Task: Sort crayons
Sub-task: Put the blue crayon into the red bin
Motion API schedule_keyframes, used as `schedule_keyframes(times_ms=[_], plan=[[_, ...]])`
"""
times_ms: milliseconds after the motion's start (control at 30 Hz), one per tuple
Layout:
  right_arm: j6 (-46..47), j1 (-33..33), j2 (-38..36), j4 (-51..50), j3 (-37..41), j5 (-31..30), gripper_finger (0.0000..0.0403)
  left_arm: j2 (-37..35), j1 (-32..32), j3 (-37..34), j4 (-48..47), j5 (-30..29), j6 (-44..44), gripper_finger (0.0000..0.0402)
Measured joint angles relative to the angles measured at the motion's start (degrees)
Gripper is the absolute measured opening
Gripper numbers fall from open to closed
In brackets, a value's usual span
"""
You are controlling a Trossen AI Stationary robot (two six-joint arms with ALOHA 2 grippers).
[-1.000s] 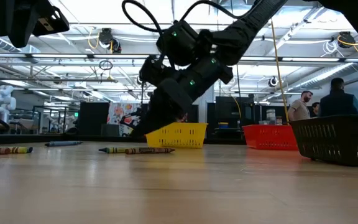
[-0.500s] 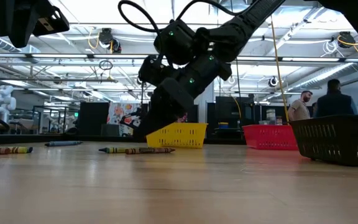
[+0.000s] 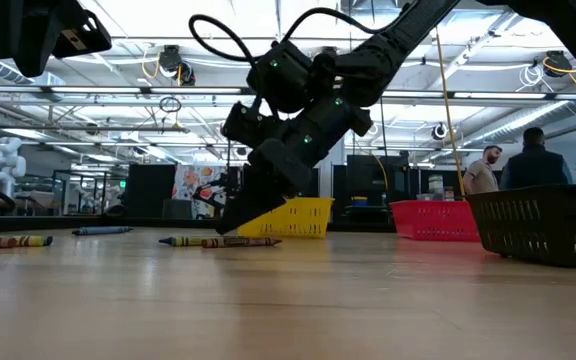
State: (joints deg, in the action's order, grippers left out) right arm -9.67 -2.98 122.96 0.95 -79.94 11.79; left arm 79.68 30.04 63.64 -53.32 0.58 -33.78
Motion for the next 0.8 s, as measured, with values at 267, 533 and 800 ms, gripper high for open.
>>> schedule_keyframes(times_ms=[267, 533, 800], plan=[[0.08, -0.07, 0.00, -0.44, 0.00, 0.02, 0.0105, 0.00, 0.00, 0.00, 0.00, 0.00, -0.02, 0.0087], [0.00, -0.82, 0.00, -1.29, 0.00, 0.02, 0.0105, 0.00, 0.01, 0.00, 0.00, 0.00, -0.09, 0.0087], [0.01, -1.18, 0.00, -1.32, 0.00, 0.04, 0.0105, 0.00, 0.00, 0.00, 0.00, 0.00, -0.18, 0.0087]])
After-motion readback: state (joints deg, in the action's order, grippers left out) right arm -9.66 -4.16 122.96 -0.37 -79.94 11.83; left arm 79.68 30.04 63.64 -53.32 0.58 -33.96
